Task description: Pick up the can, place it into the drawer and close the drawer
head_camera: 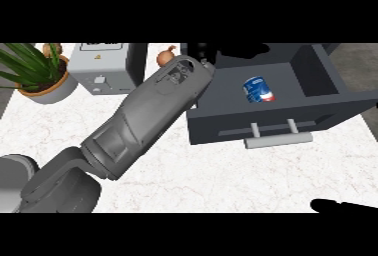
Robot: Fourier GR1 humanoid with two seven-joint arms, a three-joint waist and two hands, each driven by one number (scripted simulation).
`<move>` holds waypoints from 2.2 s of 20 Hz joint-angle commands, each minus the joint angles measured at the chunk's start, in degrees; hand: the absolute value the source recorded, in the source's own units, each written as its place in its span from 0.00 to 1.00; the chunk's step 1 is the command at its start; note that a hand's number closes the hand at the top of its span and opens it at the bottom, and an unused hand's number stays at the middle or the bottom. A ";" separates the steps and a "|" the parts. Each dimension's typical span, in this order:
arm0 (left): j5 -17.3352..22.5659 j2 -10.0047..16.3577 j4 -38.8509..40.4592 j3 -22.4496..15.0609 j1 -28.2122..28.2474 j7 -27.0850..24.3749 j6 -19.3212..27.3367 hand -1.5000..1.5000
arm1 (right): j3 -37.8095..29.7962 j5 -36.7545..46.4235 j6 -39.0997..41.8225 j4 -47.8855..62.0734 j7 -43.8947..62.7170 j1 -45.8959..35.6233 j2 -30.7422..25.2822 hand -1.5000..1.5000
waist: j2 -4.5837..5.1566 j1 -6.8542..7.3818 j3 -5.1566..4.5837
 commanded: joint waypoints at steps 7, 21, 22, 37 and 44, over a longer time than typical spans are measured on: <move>1.56 0.00 -2.03 -0.17 -0.76 -1.80 1.81 0.00 | 9.01 25.60 -4.93 7.06 -4.34 -2.83 -3.70 0.00 | -0.71 4.22 -0.04; -1.82 5.84 -9.16 -0.50 1.40 5.96 2.04 0.00 | 16.80 47.99 -17.22 30.61 -3.41 -10.91 -1.27 0.00 | -1.74 7.38 -0.06; -2.01 4.89 -10.95 -0.63 3.82 4.75 1.62 0.00 | 17.40 48.80 -18.82 34.05 -2.28 -14.93 1.21 0.00 | -1.66 7.72 -0.07; -6.32 20.32 -28.35 -1.42 8.38 20.06 0.14 0.00 | 10.40 53.46 -35.24 64.25 -8.10 -26.85 2.53 0.00 | -1.57 8.47 -0.03; -7.01 25.69 -37.05 -1.42 15.54 20.23 -1.52 0.00 | 5.89 56.20 -44.41 77.52 -7.96 -35.03 2.27 0.00 | -1.23 10.10 -0.02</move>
